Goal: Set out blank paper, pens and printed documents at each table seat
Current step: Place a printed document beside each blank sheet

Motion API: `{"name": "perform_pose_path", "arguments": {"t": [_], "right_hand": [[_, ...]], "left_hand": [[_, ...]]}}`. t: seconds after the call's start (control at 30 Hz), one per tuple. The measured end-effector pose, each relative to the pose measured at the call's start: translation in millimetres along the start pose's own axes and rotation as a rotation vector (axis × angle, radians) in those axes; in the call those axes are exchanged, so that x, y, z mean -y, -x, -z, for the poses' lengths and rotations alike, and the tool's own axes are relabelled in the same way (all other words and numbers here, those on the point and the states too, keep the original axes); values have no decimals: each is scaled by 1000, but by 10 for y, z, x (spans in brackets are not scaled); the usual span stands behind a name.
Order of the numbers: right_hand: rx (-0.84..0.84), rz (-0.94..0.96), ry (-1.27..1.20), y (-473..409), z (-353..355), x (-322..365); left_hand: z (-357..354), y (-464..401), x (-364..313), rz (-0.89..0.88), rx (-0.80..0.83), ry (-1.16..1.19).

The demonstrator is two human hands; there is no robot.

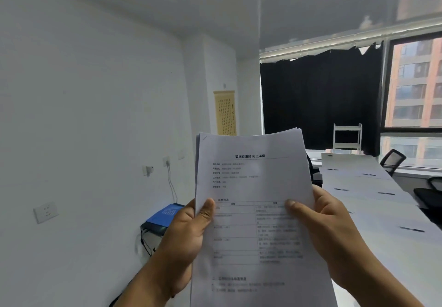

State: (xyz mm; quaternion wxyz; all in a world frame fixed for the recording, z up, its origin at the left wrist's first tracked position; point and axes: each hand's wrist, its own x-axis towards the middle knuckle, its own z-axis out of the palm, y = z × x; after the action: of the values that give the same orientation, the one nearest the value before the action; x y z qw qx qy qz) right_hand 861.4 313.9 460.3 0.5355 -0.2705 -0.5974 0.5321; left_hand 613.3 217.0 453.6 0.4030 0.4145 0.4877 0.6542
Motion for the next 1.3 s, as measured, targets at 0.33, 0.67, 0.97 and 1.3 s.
{"name": "perform_pose_path", "arguments": {"t": [0.33,0.67,0.97,1.3], "right_hand": [[-51,26,20,-996,37,-533],[-109,38,-2,-2377,281,-1029],[-253,22,62,-3306,463,-1406],[-454,17,178,-4425,232,-2014]], "left_hand": [[31,-1155,247,29,20,-33],[-132,-2812,457,52,117,-16],[-331,-4022,655,92,225,-21],[-153,-5820,1170,126,432,64]]}}
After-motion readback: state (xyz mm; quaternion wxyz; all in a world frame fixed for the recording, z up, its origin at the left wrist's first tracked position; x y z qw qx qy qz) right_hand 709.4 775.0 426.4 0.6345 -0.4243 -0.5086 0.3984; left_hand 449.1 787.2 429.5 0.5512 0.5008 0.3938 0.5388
